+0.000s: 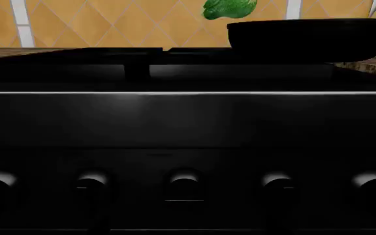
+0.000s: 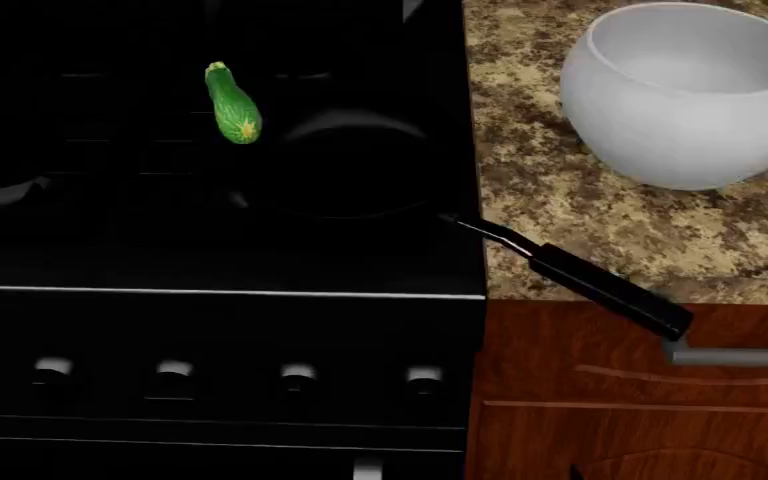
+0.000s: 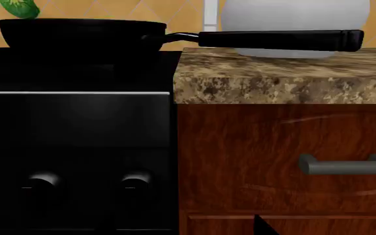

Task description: Pick the zucchini from the pan and place it in the bowl.

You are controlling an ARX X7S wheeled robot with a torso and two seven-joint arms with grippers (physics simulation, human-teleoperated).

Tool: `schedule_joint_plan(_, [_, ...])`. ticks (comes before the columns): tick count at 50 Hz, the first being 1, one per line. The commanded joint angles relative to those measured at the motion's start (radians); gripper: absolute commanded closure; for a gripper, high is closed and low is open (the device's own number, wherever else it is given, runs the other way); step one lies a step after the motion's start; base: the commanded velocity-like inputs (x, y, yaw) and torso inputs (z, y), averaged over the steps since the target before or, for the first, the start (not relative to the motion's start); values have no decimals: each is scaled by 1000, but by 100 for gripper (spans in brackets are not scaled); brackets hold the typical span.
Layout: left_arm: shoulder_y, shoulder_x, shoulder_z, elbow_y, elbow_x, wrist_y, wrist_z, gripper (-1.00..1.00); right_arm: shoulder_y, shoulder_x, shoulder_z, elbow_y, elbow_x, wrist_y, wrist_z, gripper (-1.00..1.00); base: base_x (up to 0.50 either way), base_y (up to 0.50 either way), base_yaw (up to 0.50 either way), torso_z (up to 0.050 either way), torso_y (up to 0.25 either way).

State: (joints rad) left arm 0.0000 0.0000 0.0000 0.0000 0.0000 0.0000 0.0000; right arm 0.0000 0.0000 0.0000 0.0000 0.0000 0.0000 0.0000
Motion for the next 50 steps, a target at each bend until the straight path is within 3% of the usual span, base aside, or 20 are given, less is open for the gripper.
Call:
schedule_joint_plan(1, [4,-9,9,19,-9,-15,-10,-100,-5,6,-8,-17,6,13,8,-100,0,0,0,0,0])
schedule_joint_plan(24, [10,-67,74,23,-64,0,-70,-100,-6,67,-76,-26,56,24,86,-100,0,0,0,0,0])
schedule_joint_plan(31, [25,-94,73,180,-79,-79,-84,-100,4,99,-77,-157,41,108,113,-100,0,0,0,0,0])
schedule_joint_plan(42, [-11,-150,57,556,-53,-322,-132,-100,72,166,-68,-689,17,523,131,-100,0,0,0,0,0])
schedule_joint_plan(45, [-1,-161,58,563,-32,-273,-141,-100,125,180,-56,-846,26,680,126,-100,0,0,0,0,0])
schedule_joint_plan(50, [-41,-179,27,718,-58,-418,-142,-100,277,230,-48,-1047,60,952,141,-100,0,0,0,0,0])
